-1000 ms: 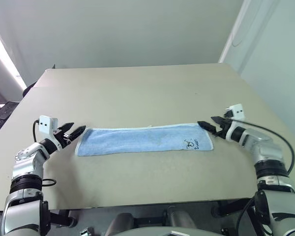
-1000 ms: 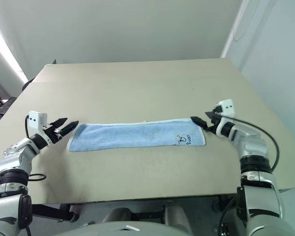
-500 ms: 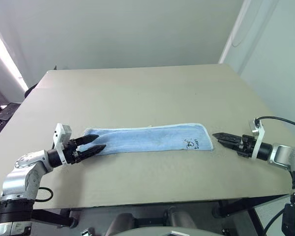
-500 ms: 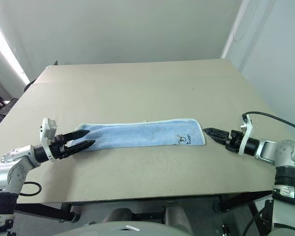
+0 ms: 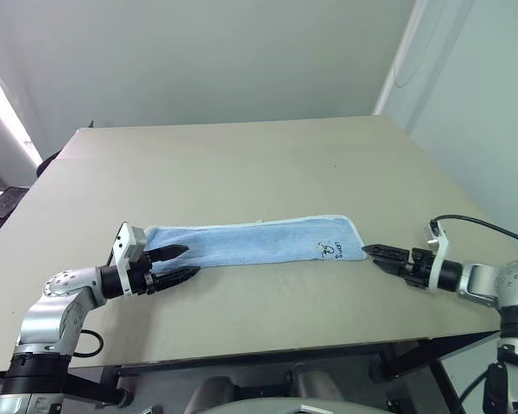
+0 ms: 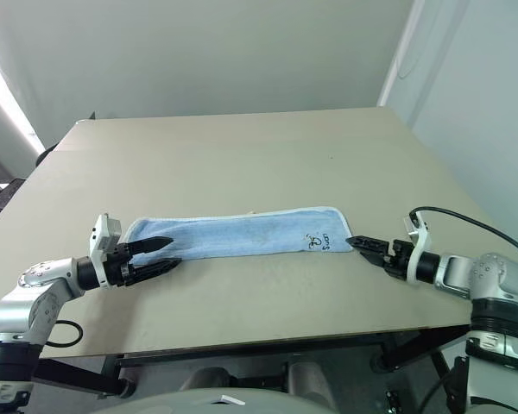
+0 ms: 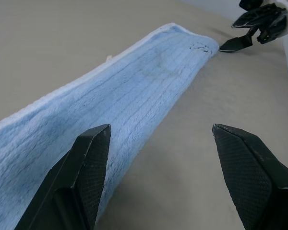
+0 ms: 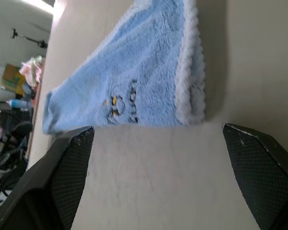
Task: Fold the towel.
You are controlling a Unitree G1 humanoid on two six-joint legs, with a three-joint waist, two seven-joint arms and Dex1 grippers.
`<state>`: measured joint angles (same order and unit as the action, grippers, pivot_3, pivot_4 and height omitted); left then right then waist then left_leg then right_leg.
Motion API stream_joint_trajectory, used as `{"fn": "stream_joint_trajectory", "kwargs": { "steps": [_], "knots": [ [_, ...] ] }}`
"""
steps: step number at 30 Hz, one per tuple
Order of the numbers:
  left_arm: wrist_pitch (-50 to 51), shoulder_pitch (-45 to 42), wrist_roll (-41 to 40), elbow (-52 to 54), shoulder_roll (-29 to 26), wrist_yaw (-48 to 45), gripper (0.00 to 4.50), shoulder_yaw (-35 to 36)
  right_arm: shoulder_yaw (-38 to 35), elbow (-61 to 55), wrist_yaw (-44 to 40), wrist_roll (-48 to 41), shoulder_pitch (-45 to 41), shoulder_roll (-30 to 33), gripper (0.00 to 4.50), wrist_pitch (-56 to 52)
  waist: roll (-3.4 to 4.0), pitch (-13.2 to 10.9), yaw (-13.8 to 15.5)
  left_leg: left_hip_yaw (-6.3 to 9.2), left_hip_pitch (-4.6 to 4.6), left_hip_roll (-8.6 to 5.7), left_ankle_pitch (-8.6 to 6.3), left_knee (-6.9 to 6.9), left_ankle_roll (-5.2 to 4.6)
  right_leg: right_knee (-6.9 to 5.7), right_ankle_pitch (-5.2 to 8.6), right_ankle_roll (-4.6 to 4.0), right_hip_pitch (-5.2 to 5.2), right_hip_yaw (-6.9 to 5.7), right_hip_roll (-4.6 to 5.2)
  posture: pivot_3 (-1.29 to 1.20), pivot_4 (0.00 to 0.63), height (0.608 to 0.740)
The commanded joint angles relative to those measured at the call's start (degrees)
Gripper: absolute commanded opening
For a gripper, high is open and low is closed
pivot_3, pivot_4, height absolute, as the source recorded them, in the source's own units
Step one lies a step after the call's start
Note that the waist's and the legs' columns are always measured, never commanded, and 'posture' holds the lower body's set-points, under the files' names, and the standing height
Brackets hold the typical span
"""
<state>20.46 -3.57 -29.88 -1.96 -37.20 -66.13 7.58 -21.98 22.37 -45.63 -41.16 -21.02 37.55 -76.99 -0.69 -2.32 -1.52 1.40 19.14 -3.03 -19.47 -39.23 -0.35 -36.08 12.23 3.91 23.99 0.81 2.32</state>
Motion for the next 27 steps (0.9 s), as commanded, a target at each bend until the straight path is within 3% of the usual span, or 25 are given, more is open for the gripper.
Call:
{"fn": "stream_joint_trajectory", "kwargs": {
  "steps": [1, 12, 13, 16, 24, 25, 27],
  "knots": [
    [-0.62, -0.84, -0.27, 2.13, -0.17, 0.23, 3.57, 0.34, 2.43, 1.19, 0.79, -0.04, -2.72, -2.73, 4.47, -0.89, 0.01, 0.00, 0.02, 0.01, -0.01, 0.02, 0.00, 0.00, 0.00, 0.00, 0.00, 0.00, -0.01, 0.00, -0.03, 0.00, 0.000, 0.740],
    [-0.66, 0.52, -0.12, 3.22, 0.09, 2.15, 3.57, 0.72, 5.03, 11.59, 5.05, 4.48, -10.68, -9.41, 4.47, 2.33, -0.04, 0.03, -1.58, -0.05, -0.03, 0.24, 0.00, 0.01, 0.00, 0.02, -0.09, -0.09, 0.01, 0.08, -0.24, 0.00, 0.000, 0.740],
    [-0.67, 0.65, -0.14, 3.36, 0.11, 2.31, 3.57, 0.73, 5.02, 12.79, 5.71, 5.24, -11.21, -9.59, 4.30, 2.90, -0.07, 0.04, -1.68, -0.09, -0.09, 0.38, 0.00, 0.01, 0.00, 0.09, -0.14, -0.20, -0.06, 0.11, -0.38, 0.00, 0.000, 0.740],
    [-0.84, 1.17, -0.13, 3.57, -0.05, 2.69, 3.57, 0.98, 4.78, 16.58, 6.66, 7.04, -12.39, -8.78, 3.56, 4.15, -0.04, -0.02, -1.94, -0.09, -0.72, 0.71, -0.01, 0.10, 0.02, 0.35, -0.09, -0.48, -0.63, 0.07, -0.70, 0.00, 0.000, 0.740],
    [-1.22, 0.87, 0.09, 2.36, -0.78, 2.65, 3.57, 1.61, 1.96, 15.65, 5.99, 6.38, -13.65, -4.81, 0.47, 4.10, 0.14, -0.10, -1.35, -0.07, -0.81, 0.77, -0.02, 0.12, 0.02, 0.57, -0.15, -0.41, -0.57, 0.02, -0.78, 0.00, 0.000, 0.740],
    [-1.32, 0.70, 0.22, 2.05, -0.81, 2.61, 3.57, 1.55, 1.33, 15.44, 6.19, 6.22, -14.00, -4.50, 0.18, 4.10, 0.15, -0.11, -1.09, -0.08, -0.79, 0.77, -0.02, 0.13, 0.02, 0.70, -0.23, -0.29, -0.58, 0.03, -0.77, 0.00, 0.000, 0.740],
    [-1.39, 0.24, 0.45, 1.53, -0.79, 2.57, 3.57, 1.32, 0.76, 14.77, 6.08, 6.00, -14.45, -3.66, 0.04, 3.89, 0.23, -0.16, -0.85, -0.16, -0.70, 0.70, -0.02, 0.11, 0.02, 0.95, -0.33, -0.24, -0.59, 0.09, -0.66, 0.00, 0.000, 0.740]
  ]
}}
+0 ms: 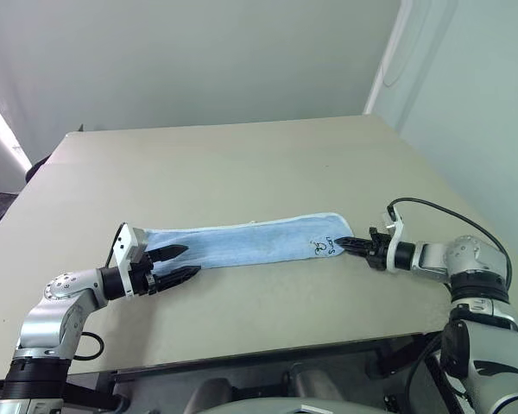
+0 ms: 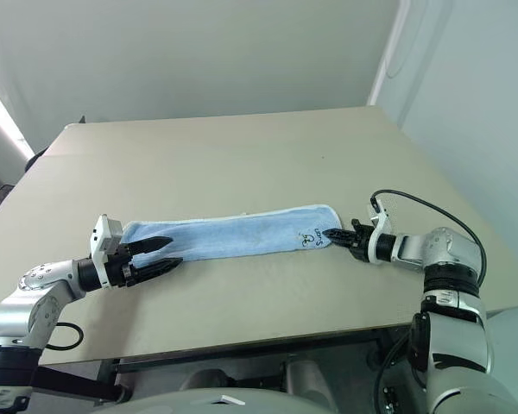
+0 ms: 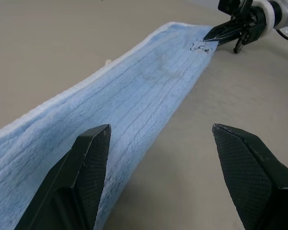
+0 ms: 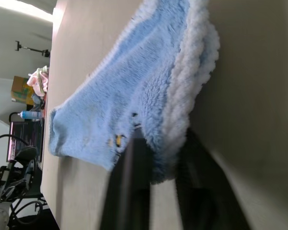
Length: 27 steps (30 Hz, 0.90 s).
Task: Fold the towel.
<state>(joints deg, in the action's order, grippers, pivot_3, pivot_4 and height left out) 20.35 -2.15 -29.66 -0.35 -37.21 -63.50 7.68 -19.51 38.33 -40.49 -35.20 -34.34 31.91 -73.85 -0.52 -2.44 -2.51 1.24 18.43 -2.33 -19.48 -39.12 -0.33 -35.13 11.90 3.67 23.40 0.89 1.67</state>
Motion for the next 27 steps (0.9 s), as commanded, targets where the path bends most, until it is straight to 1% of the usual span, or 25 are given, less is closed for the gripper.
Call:
{"fn": "stream_joint_trajectory", "kwargs": {
  "steps": [1, 4, 6, 7, 8, 11, 14, 15, 17, 22, 24, 27],
  "knots": [
    [-1.22, -1.48, 0.27, -0.28, -0.77, -0.10, 3.57, 1.13, -1.06, -2.56, 0.16, -0.03, -0.64, 2.98, 0.04, 0.17, 0.13, -0.08, 0.36, -0.03, 0.03, -0.06, -0.01, 0.00, -0.02, 0.06, -0.02, 0.04, 0.00, 0.03, 0.08, 0.00, 0.000, 0.740],
    [-1.05, -2.09, 0.23, -0.71, -0.83, -0.32, 3.57, 1.08, 0.93, -5.55, -1.77, -0.01, 0.96, 5.41, 0.04, -0.95, 0.21, -0.13, 0.99, -0.03, 0.25, -0.14, -0.07, 0.01, -0.12, 0.12, -0.02, 0.09, 0.18, 0.03, 0.15, 0.00, 0.000, 0.740],
    [-0.98, -2.61, 0.19, -1.23, -1.15, -0.66, 3.57, 1.26, 2.96, -6.98, -4.10, 0.57, 2.30, 8.84, 0.04, -1.10, 0.22, -0.11, 1.67, -0.03, 0.66, -0.13, -0.08, 0.02, -0.14, 0.07, -0.12, 0.25, 0.60, 0.03, 0.12, 0.00, 0.000, 0.740],
    [-1.01, -2.90, 0.17, -1.60, -1.36, -0.85, 3.57, 1.44, 3.99, -7.96, -5.34, 1.03, 2.91, 11.28, 0.04, -0.76, 0.25, -0.11, 1.87, -0.03, 1.01, -0.13, -0.08, 0.01, -0.14, 0.00, -0.28, 0.08, 1.00, 0.03, 0.11, 0.00, 0.000, 0.740],
    [-1.08, -3.15, 0.14, -1.92, -1.50, -0.92, 3.57, 1.63, 4.98, -8.50, -6.87, 1.61, 3.23, 13.75, 0.04, 0.19, 0.29, -0.13, 2.01, -0.04, 1.12, -0.13, -0.08, 0.02, -0.13, -0.02, -0.29, 0.07, 1.12, 0.03, 0.10, 0.00, 0.000, 0.740],
    [-1.21, -3.54, 0.12, -2.42, -1.59, -0.97, 3.57, 1.81, 7.20, -11.21, -11.30, 1.85, 4.08, 18.53, 0.04, 2.72, 0.43, -0.20, 2.01, -0.06, 1.18, -0.13, -0.09, 0.10, -0.16, 0.02, -0.28, 0.07, 1.19, 0.03, 0.12, 0.00, 0.000, 0.740],
    [-1.52, -3.82, 0.31, -2.96, -1.49, -0.99, 3.57, 1.64, 8.20, -17.04, -16.37, 2.04, 5.04, 21.56, 0.04, 9.21, 0.44, -0.21, 1.64, -0.12, 1.10, -0.10, -0.10, 0.09, -0.17, 0.04, -0.27, 0.08, 1.15, 0.05, 0.08, 0.00, 0.000, 0.740],
    [-1.55, -3.95, 0.38, -3.11, -1.42, -0.93, 3.57, 1.55, 8.33, -19.53, -17.36, 1.85, 5.24, 21.65, 0.04, 10.93, 0.44, -0.21, 1.54, -0.16, 1.06, -0.06, -0.10, 0.09, -0.17, 0.04, -0.13, 0.25, 1.13, 0.09, 0.02, 0.00, 0.000, 0.740],
    [-1.54, -4.06, 0.38, -3.15, -1.34, -0.83, 3.57, 1.37, 8.63, -24.20, -18.83, 0.78, 5.85, 21.34, 0.04, 11.74, 0.43, -0.22, 1.48, -0.19, 0.97, 0.00, -0.10, 0.08, -0.17, 0.03, -0.12, 0.25, 1.05, 0.10, -0.06, 0.00, 0.000, 0.740],
    [-1.20, -3.74, 0.08, -2.48, -1.27, -0.72, 3.57, 1.29, 13.54, -39.07, -18.96, 2.04, 9.58, 19.03, 0.04, 17.43, 0.42, -0.22, 1.80, -0.16, 0.97, 0.06, -0.09, 0.07, -0.17, -0.02, -0.13, 0.27, 1.06, 0.05, -0.13, 0.00, 0.000, 0.740],
    [-1.12, -3.63, 0.03, -2.34, -1.27, -0.62, 3.57, 1.36, 15.55, -42.42, -18.16, 2.23, 9.10, 16.94, 0.04, 18.79, 0.42, -0.22, 1.72, -0.18, 1.01, 0.06, -0.09, 0.06, -0.17, 0.00, -0.14, 0.28, 1.09, 0.07, -0.10, 0.00, 0.000, 0.740],
    [-1.28, -3.34, 0.20, -2.30, -1.12, -0.40, 3.57, 1.27, 18.97, -43.96, -17.27, 2.64, 7.38, 13.18, 0.04, 19.53, 0.38, -0.24, 1.81, -0.20, 1.01, 0.05, -0.09, 0.06, -0.17, 0.01, -0.16, 0.27, 1.10, 0.11, -0.05, 0.00, 0.000, 0.740]
  ]
}}
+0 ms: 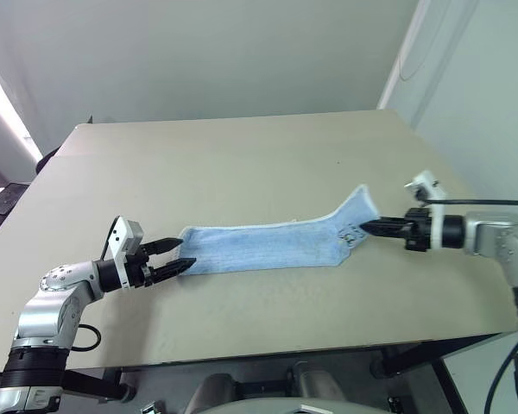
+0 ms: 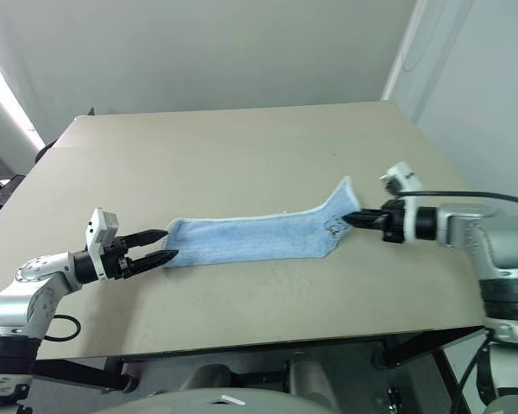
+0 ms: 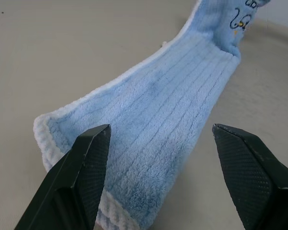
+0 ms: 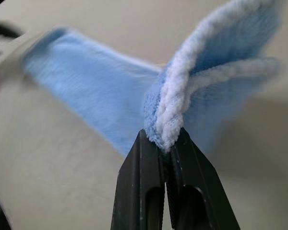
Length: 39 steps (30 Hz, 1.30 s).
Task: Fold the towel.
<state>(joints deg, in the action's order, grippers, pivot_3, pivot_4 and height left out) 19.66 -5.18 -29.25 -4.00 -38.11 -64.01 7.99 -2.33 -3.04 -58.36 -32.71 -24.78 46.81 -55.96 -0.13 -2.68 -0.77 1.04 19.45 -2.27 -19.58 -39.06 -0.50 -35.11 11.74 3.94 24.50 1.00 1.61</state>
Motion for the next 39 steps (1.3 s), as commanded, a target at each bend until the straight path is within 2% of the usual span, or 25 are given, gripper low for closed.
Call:
{"fn": "stream_joint_trajectory", "kwargs": {
  "steps": [1, 12, 19, 23, 30, 31, 36, 39],
  "knots": [
    [-0.62, -0.18, -0.17, 1.46, -0.13, 0.21, 3.57, 0.90, 3.03, -2.57, 0.87, 0.44, -2.69, -3.11, 0.04, 2.07, -0.01, 0.00, 0.12, 0.00, 0.01, 0.00, 0.00, -0.01, 0.00, 0.00, 0.00, -0.01, 0.00, 0.00, 0.02, 0.00, 0.000, 0.740],
    [-0.52, 0.75, -0.29, 2.86, 0.72, 1.25, 3.57, 0.63, 15.77, 9.71, 3.68, 9.95, -8.34, -15.75, 0.04, 9.35, -0.02, 0.00, 0.03, 0.01, 0.03, -0.01, 0.00, 0.00, 0.01, 0.00, -0.17, -0.34, 0.06, -0.01, 0.06, 0.00, 0.000, 0.740],
    [-0.12, 2.22, -0.44, 4.37, 0.80, 1.93, 3.57, 0.70, 19.03, 12.55, 3.04, 12.75, -10.35, -20.94, 0.04, 11.03, -0.01, 0.00, -0.01, 0.02, 0.04, -0.01, 0.00, 0.01, 0.02, -0.03, -0.19, -0.38, 0.09, -0.01, 0.07, 0.00, 0.000, 0.740],
    [0.07, 2.11, -0.55, 4.57, 0.87, 2.20, 3.57, 0.64, 19.97, 11.07, 1.27, 11.91, -11.17, -22.21, 1.00, 9.07, 0.00, -0.01, 0.03, 0.03, 0.03, -0.01, 0.00, 0.01, 0.02, -0.04, -0.20, -0.40, 0.09, -0.02, 0.06, 0.00, 0.000, 0.740],
    [-0.34, 2.37, -0.50, 4.14, 0.91, 2.40, 3.57, 0.95, 19.74, 8.41, 0.95, 10.69, -10.72, -22.87, 3.63, 4.76, 0.00, -0.01, 0.05, 0.03, 0.04, -0.01, 0.00, 0.01, 0.03, -0.03, -0.19, -0.42, 0.09, -0.02, 0.08, 0.00, 0.000, 0.740],
    [-0.39, 2.49, -0.45, 4.14, 0.98, 2.45, 3.57, 0.90, 19.04, 8.49, 1.55, 10.44, -10.63, -23.37, 3.88, 4.89, 0.00, -0.01, 0.04, 0.03, 0.03, -0.01, 0.00, 0.01, 0.03, -0.03, -0.19, -0.43, 0.09, -0.02, 0.08, 0.00, 0.000, 0.740],
    [2.05, 3.24, -2.96, 4.94, 1.45, 3.07, 3.57, 2.32, 7.87, 3.12, -1.51, 1.89, -7.76, -22.15, 3.88, 7.17, 0.02, -0.02, 0.15, 0.05, 0.07, -0.01, 0.00, 0.02, 0.03, -0.03, -0.22, -0.41, 0.11, -0.04, 0.08, 0.00, 0.000, 0.740],
    [3.58, 3.08, -4.44, 4.00, 1.17, 3.37, 3.57, 3.89, 2.66, 5.09, -0.59, 0.11, -7.75, -22.75, 3.88, 10.78, 0.00, -0.01, 0.12, 0.04, 0.07, -0.02, -0.01, 0.02, 0.03, 0.00, -0.23, -0.39, 0.08, -0.04, 0.08, 0.00, 0.000, 0.740]
  ]
}}
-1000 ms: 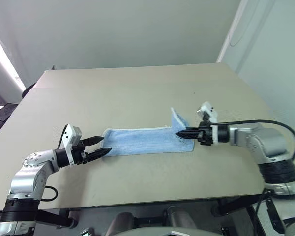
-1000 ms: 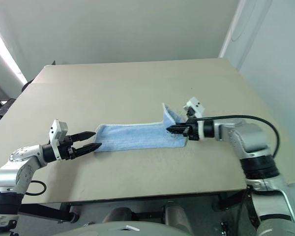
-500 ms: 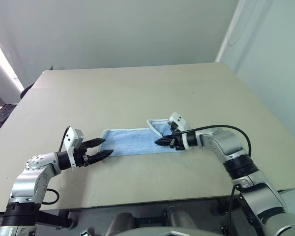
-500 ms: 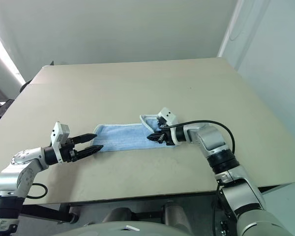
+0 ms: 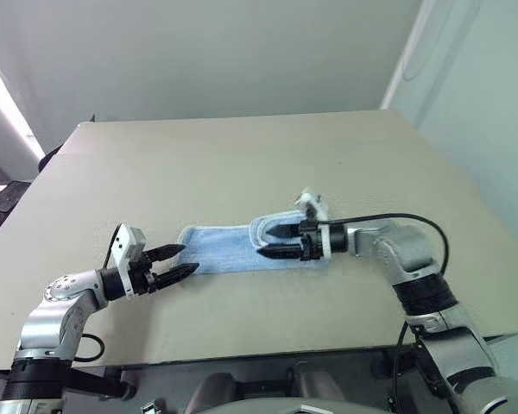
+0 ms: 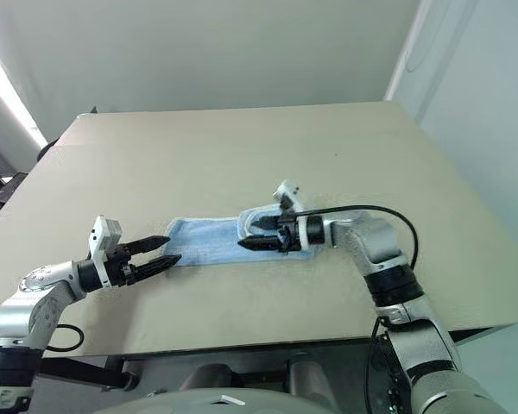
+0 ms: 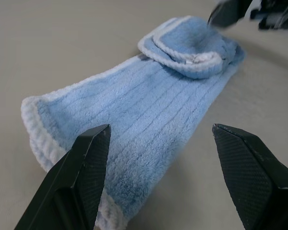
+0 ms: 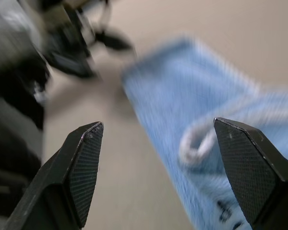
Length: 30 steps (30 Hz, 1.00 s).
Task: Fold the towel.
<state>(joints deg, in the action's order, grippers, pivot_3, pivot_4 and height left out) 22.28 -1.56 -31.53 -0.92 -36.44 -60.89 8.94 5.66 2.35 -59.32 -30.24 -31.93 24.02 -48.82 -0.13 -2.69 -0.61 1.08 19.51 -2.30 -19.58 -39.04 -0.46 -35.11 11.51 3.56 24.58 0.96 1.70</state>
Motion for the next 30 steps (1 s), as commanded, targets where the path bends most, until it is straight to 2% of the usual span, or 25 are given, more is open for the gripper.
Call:
{"fn": "stream_joint_trajectory", "kwargs": {
  "steps": [1, 7, 11, 15, 19, 21, 25, 30],
  "knots": [
    [1.05, -0.61, -2.20, 0.67, -0.64, 0.18, 3.57, 3.10, -6.15, 1.94, 1.68, -1.49, -1.08, -1.16, 3.88, 6.25, -0.01, 0.01, -0.07, 0.00, -0.02, 0.00, 0.00, 0.00, 0.00, 0.00, 0.00, -0.01, -0.02, 0.00, 0.00, 0.00, 0.000, 0.740],
    [1.34, -1.41, -1.60, 0.37, -0.47, 0.47, 3.57, 2.82, -0.79, 20.71, 7.97, 10.74, -5.45, -6.59, 3.88, 21.05, 0.00, 0.00, -0.66, -0.03, -0.14, 0.02, 0.03, 0.00, 0.05, -0.13, -0.03, -0.10, -0.02, 0.03, -0.11, 0.00, 0.000, 0.740],
    [1.05, -0.86, -0.92, 1.22, -0.42, 1.00, 3.57, 2.45, 2.48, 29.27, 11.68, 17.35, -6.65, -9.25, 3.88, 27.84, 0.02, -0.01, -0.54, -0.01, -0.04, 0.02, 0.05, 0.02, 0.07, -0.15, -0.05, -0.09, 0.07, 0.03, -0.09, 0.00, 0.000, 0.740],
    [0.64, 0.87, -0.77, 2.58, -0.89, 1.29, 3.57, 2.88, 7.66, 19.03, 3.37, 19.17, 1.86, -5.95, 3.88, 33.55, 0.00, 0.01, -0.05, 0.01, 0.03, -0.02, 0.04, 0.04, 0.09, -0.11, -0.05, -0.09, 0.09, 0.01, 0.02, 0.00, 0.000, 0.740],
    [0.49, 1.80, -0.83, 2.50, -1.24, 1.35, 3.57, 3.45, 9.84, 17.64, 3.14, 21.91, 4.68, -4.39, 3.88, 34.33, 0.02, -0.01, -0.22, 0.03, 0.00, -0.02, -0.03, 0.06, 0.13, -0.08, -0.03, -0.10, 0.06, 0.00, 0.01, 0.00, 0.000, 0.740],
    [0.98, 1.67, -1.44, 2.39, -1.13, 1.36, 3.57, 3.80, 9.68, 16.77, 1.71, 20.24, 4.93, -4.81, 3.88, 31.43, -0.01, 0.02, -0.29, 0.02, -0.12, -0.01, -0.01, 0.05, 0.15, -0.09, 0.02, -0.20, -0.02, 0.01, -0.02, 0.00, 0.000, 0.740],
    [1.71, 0.94, -2.06, 1.63, -1.01, 1.58, 3.57, 4.24, 9.50, 20.76, 5.31, 22.28, 2.45, -7.38, 3.88, 31.86, -0.01, 0.02, -0.38, 0.05, -0.19, 0.03, 0.02, 0.02, 0.18, -0.18, 0.05, -0.26, -0.06, 0.01, -0.12, 0.00, 0.000, 0.740],
    [6.20, -0.43, -2.25, 0.47, -1.75, 5.10, 3.57, 5.39, 4.62, 18.54, 3.11, 16.53, 0.28, -7.82, 3.88, 27.44, 0.00, 0.01, -0.39, 0.05, -0.17, 0.03, 0.04, -0.01, 0.21, -0.20, -0.02, -0.15, -0.05, 0.01, -0.13, 0.00, 0.000, 0.740]
  ]
}}
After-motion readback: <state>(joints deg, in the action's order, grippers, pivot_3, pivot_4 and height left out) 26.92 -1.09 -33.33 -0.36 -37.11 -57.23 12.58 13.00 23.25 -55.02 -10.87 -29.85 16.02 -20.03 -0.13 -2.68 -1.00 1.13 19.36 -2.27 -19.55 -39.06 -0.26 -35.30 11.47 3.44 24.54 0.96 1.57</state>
